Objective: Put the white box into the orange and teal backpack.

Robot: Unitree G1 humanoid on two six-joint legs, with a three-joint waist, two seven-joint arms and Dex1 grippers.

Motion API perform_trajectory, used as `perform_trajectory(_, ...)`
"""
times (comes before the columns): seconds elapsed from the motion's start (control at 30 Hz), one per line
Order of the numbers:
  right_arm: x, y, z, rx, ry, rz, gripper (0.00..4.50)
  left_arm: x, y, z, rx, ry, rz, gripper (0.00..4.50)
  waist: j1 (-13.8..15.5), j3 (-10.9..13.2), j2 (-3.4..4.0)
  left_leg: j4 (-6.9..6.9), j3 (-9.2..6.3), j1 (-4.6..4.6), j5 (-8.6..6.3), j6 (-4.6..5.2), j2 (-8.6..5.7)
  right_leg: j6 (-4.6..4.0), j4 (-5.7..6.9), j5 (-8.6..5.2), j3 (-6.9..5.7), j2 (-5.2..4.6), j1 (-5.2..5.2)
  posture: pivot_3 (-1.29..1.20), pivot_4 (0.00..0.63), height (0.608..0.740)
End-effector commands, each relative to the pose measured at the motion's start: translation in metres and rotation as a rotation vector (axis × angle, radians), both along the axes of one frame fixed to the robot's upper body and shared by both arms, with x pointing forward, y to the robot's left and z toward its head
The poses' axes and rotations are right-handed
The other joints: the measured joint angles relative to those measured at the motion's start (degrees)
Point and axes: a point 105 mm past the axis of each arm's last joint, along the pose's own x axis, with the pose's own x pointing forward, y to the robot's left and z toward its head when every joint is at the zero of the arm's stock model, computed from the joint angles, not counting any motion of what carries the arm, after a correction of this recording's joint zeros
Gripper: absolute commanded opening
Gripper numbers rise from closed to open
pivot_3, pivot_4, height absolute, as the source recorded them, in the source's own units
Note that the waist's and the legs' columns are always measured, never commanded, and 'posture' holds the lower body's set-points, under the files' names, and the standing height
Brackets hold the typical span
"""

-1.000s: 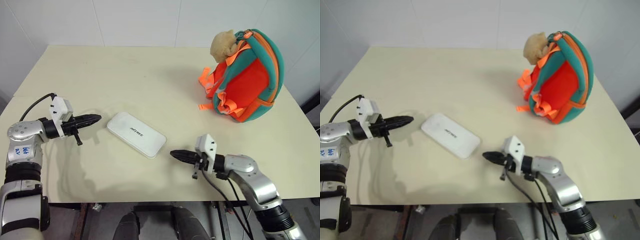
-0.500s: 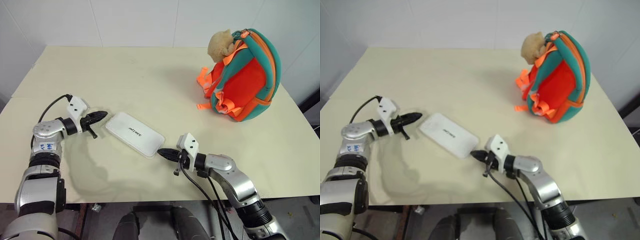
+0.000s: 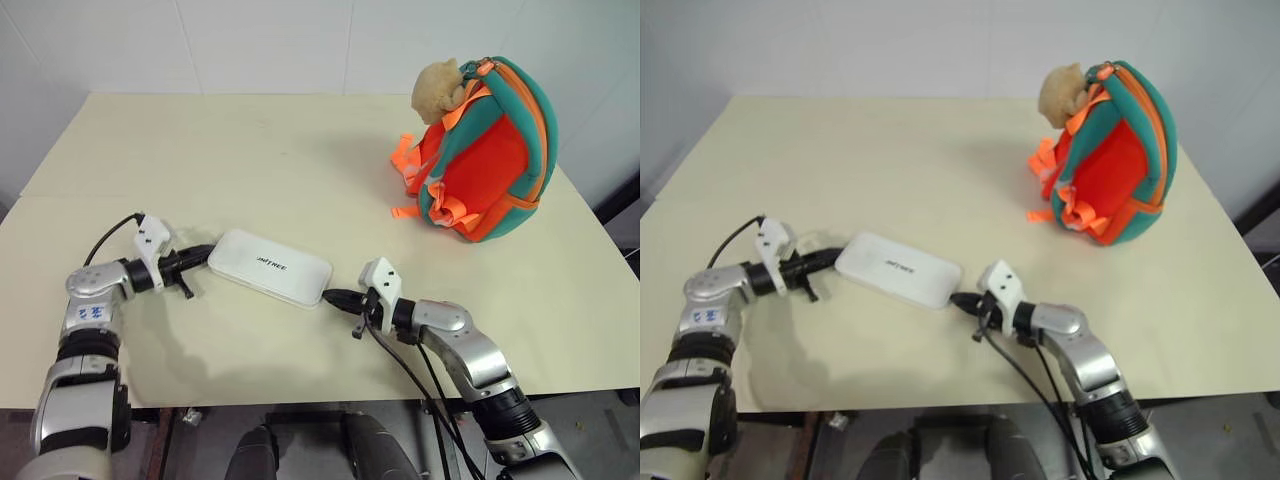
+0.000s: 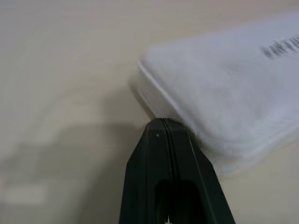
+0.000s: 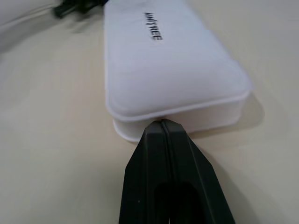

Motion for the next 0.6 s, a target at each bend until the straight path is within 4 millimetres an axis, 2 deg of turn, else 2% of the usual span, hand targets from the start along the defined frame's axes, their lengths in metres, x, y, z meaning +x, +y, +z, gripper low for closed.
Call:
perform_trajectory(0.03,0.002,0.003,0.017,0.024,-0.072,0.032,0.03,-0.010,-0.018,0.005,-0.012,0.000,-0.102,0.01,0.2,0.0,0.00,0.01,-0.01,0.01,0.02,-0.01,-0.01,0.00,0.01,0.00,-0.01,-0.02,0.01,0.00,0.150,0.740)
perform_trajectory(0.37,0.008,-0.026,0.023,-0.029,-0.078,0.054,0.03,-0.030,-0.067,-0.004,-0.087,0.026,-0.207,0.01,0.2,0.0,-0.01,-0.01,-0.01,0.00,0.04,-0.02,-0.02,0.00,-0.02,0.00,0.00,-0.01,0.01,0.00,0.150,0.740)
perform_trajectory(0.6,0.006,-0.047,0.020,-0.066,-0.046,0.050,0.03,-0.040,-0.081,-0.010,-0.112,0.054,-0.239,0.01,-0.1,0.0,-0.01,-0.02,0.01,0.02,0.04,-0.02,-0.02,0.00,-0.02,0.00,0.04,0.00,0.01,0.00,0.150,0.740)
